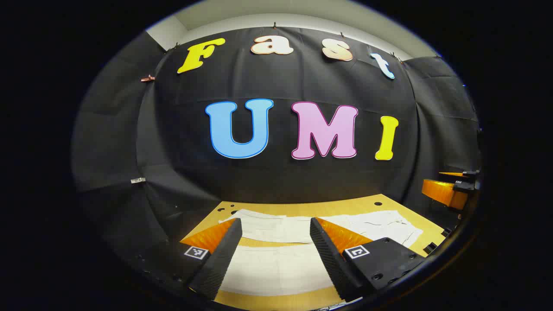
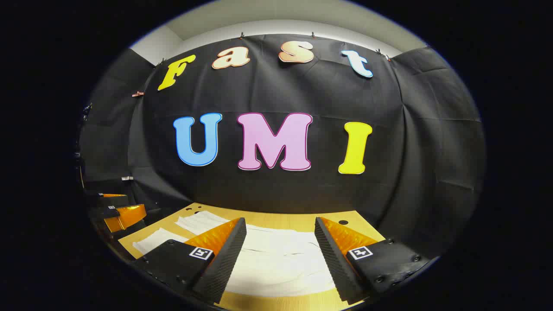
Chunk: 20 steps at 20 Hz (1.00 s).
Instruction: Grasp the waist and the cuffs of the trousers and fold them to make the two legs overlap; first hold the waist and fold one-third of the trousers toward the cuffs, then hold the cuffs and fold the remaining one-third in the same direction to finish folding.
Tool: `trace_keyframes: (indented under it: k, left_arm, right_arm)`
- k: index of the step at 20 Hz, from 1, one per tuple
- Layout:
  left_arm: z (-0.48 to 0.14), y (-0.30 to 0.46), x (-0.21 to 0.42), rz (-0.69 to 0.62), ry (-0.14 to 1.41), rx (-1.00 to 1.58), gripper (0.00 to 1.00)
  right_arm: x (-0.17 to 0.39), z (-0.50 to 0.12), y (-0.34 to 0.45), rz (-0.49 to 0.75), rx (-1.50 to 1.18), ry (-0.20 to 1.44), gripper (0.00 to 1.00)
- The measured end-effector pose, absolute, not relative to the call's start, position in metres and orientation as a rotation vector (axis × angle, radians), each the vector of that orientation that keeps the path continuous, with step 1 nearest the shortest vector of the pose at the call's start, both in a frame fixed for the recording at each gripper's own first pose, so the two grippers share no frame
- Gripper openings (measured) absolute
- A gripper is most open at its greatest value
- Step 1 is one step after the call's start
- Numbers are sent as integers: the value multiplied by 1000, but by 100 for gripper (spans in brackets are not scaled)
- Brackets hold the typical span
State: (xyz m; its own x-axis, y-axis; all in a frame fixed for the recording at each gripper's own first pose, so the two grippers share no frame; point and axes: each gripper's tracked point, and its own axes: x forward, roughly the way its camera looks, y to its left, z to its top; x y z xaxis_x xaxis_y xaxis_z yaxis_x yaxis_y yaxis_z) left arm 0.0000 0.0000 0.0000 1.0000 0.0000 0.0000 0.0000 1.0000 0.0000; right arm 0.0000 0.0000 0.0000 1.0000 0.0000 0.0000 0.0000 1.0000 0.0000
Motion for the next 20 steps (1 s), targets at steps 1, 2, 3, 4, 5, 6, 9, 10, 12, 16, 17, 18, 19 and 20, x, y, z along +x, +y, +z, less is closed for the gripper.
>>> trace_keyframes:
  k: [1, 2, 3, 4, 5, 6, 9, 10, 12, 16, 17, 18, 19, 20]
  left_arm:
    - [-1, 1, 1, 0, 0, 2, 99]
    - [-1, 0, 2, 1, 0, 3, 99]
    - [-2, 0, 3, -1, 1, 4, 98]
    - [-2, -1, 4, -1, 1, 5, 99]
    - [-4, 0, 4, -1, 1, 5, 98]
    - [-3, -1, 5, -3, 3, 5, 98]
    - [-6, -3, 6, -12, 5, 5, 99]
    - [-5, -3, 8, -12, 5, 7, 98]
    - [-7, -6, 9, -14, 8, 8, 98]
    - [-10, -9, 12, -19, 17, 7, 98]
    - [-10, -9, 13, -18, 16, 6, 98]
    - [-10, -10, 14, -16, 18, 3, 98]
    - [-13, -10, 15, -16, 20, 0, 98]
    - [-12, -11, 16, -17, 22, -1, 98]
  right_arm:
    - [1, -1, -1, 0, 0, 1, 97]
    - [1, -1, -1, -2, -1, 1, 97]
    - [1, -1, -2, -6, -1, 0, 97]
    - [1, -1, -2, -10, -2, 0, 97]
    - [2, -3, -3, -13, 0, 3, 97]
    - [2, -4, -4, -16, 1, 5, 97]
    - [3, -8, -11, -24, 2, 13, 97]
    - [4, -8, -13, -30, 0, 12, 98]
    - [7, -12, -18, -39, 4, 19, 97]
    - [11, -24, -29, -60, 25, 51, 98]
    - [12, -25, -31, -63, 24, 52, 97]
    - [13, -26, -32, -64, 23, 52, 97]
    - [14, -27, -34, -66, 17, 52, 97]
    - [17, -26, -37, -70, 6, 48, 97]
